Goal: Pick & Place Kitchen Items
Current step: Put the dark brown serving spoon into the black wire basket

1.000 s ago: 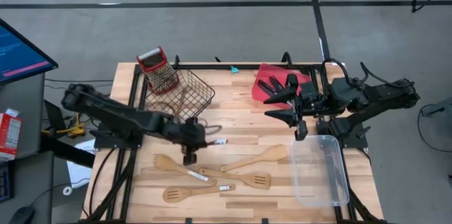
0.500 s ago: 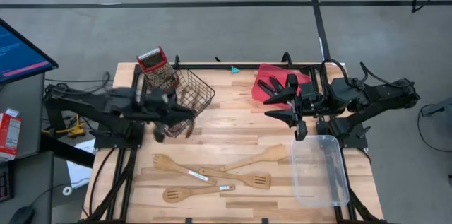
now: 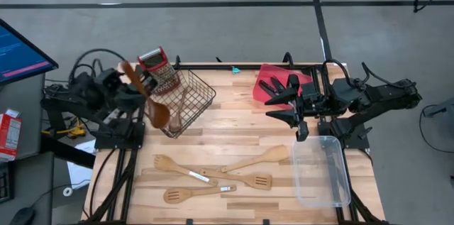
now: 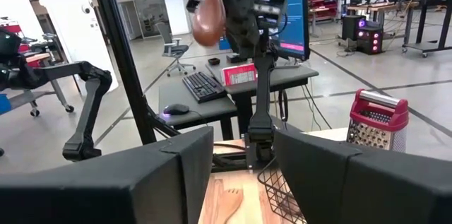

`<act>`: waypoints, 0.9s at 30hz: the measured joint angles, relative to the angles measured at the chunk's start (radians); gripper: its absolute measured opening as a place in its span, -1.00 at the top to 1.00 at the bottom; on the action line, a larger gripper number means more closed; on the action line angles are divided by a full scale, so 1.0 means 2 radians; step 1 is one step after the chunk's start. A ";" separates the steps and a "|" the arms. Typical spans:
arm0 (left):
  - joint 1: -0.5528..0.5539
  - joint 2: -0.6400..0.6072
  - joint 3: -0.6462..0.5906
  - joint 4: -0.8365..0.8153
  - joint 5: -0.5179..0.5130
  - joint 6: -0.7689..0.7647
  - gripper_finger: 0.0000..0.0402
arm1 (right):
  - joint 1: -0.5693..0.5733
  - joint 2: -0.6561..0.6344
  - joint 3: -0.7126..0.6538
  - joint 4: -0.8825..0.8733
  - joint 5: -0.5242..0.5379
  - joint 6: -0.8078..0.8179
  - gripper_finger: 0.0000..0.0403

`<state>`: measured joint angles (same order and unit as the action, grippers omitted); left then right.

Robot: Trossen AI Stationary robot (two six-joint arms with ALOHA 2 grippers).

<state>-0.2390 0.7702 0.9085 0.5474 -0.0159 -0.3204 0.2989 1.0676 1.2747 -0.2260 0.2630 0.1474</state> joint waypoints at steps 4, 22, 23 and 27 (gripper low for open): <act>0.000 0.000 0.000 0.016 0.003 -0.006 0.96 | 0.000 0.000 0.000 0.000 0.000 0.000 0.17; 0.000 0.001 0.000 0.026 -0.039 0.083 0.96 | 0.000 0.000 0.000 0.001 0.000 0.001 0.19; 0.000 0.001 0.000 0.028 -0.047 0.091 0.96 | 0.000 0.000 0.000 0.001 0.000 0.001 0.20; 0.000 0.001 0.000 0.029 -0.089 0.107 0.96 | 0.000 0.000 0.000 0.001 0.000 0.002 0.19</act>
<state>-0.2390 0.7729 0.9077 0.6056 -0.1936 -0.1071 0.2989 1.0676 1.2747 -0.2245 0.2638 0.1505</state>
